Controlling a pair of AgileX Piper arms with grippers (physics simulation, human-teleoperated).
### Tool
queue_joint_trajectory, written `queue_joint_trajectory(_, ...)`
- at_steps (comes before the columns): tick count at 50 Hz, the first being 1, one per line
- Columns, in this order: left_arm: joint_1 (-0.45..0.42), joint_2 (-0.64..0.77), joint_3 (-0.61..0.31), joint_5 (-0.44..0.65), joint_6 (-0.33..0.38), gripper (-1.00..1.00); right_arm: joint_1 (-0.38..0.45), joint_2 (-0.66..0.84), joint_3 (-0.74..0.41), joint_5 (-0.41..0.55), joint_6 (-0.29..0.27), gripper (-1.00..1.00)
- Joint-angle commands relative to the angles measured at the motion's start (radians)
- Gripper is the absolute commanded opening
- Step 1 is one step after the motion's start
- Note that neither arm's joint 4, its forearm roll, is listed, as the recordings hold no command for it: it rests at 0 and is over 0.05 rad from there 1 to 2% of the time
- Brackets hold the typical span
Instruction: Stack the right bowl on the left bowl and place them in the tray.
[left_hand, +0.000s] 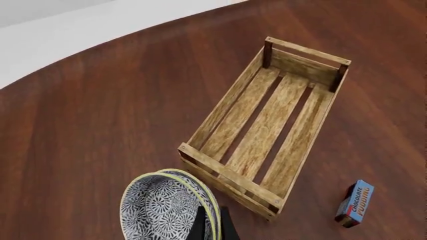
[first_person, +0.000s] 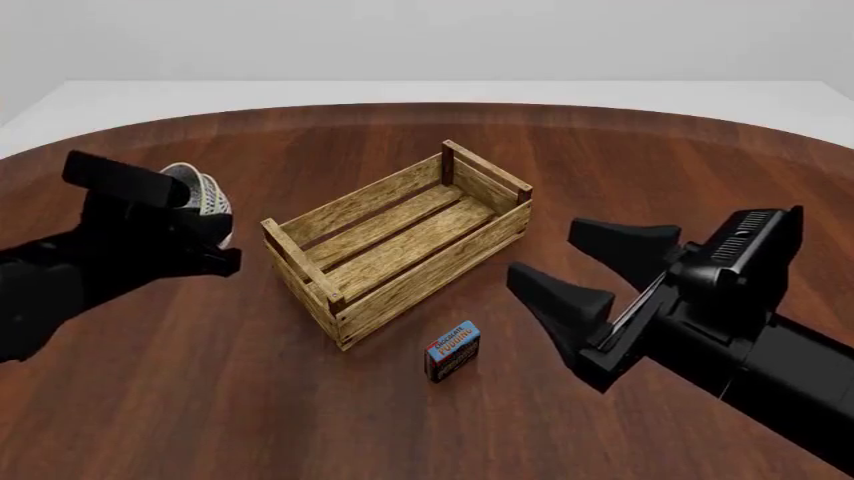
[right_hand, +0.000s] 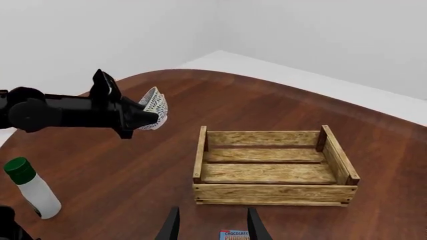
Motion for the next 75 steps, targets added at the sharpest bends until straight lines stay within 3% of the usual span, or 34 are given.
queue_joint_trajectory(1,0.014,0.083,-0.002,0.0,0.027,-1.0,0.004,0.018,-0.001,-0.009,0.004,1.0)
queue_joint_trajectory(23,-0.003,0.106,-0.154,0.104,0.065,-1.0,0.01,0.039,0.001,-0.019,0.009,1.0)
queue_joint_trajectory(50,-0.085,0.318,-0.326,0.151,0.127,-1.0,0.003,0.03,0.001,-0.004,0.012,1.0)
queue_joint_trajectory(75,-0.109,0.497,-0.494,0.197,0.206,-1.0,-0.006,0.025,0.0,-0.001,0.017,1.0)
